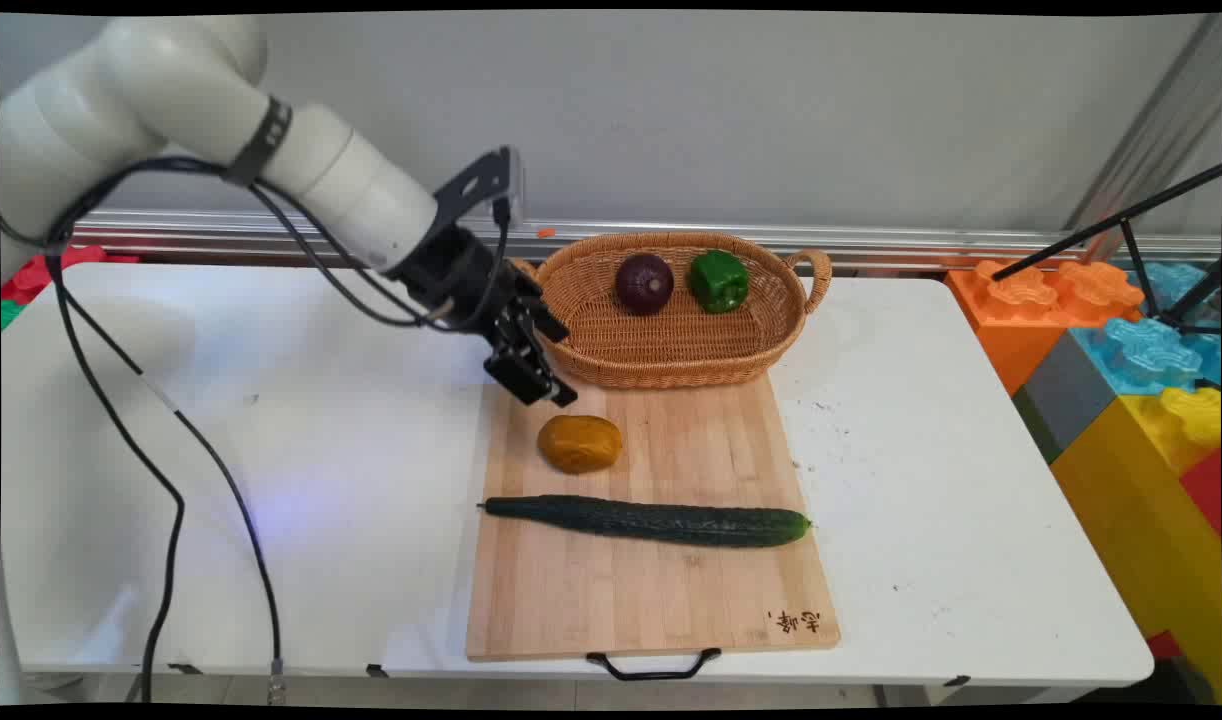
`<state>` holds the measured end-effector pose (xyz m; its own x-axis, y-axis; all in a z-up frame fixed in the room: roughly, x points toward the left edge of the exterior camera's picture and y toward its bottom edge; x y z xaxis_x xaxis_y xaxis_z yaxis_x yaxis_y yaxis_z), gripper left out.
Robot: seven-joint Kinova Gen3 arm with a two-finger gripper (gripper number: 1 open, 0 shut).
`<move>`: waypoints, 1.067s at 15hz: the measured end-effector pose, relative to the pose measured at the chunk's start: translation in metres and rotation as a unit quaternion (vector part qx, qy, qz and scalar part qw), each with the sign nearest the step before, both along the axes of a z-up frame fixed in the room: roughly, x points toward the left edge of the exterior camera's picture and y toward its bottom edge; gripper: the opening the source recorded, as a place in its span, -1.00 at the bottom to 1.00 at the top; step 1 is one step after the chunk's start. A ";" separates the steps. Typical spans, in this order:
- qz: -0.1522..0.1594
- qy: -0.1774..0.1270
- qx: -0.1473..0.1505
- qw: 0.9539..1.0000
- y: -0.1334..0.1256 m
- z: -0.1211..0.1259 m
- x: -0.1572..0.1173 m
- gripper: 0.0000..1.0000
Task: Pick up the potato from the cutting board
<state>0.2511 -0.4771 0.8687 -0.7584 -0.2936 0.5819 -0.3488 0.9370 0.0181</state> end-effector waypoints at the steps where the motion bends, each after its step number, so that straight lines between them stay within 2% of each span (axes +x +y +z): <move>1: -0.005 -0.003 -0.002 1.000 0.000 -0.010 0.001 1.00; 9: -0.034 -0.007 -0.006 0.999 -0.001 -0.069 -0.008 1.00; 16: -0.044 -0.009 -0.009 0.999 -0.006 -0.102 -0.015 1.00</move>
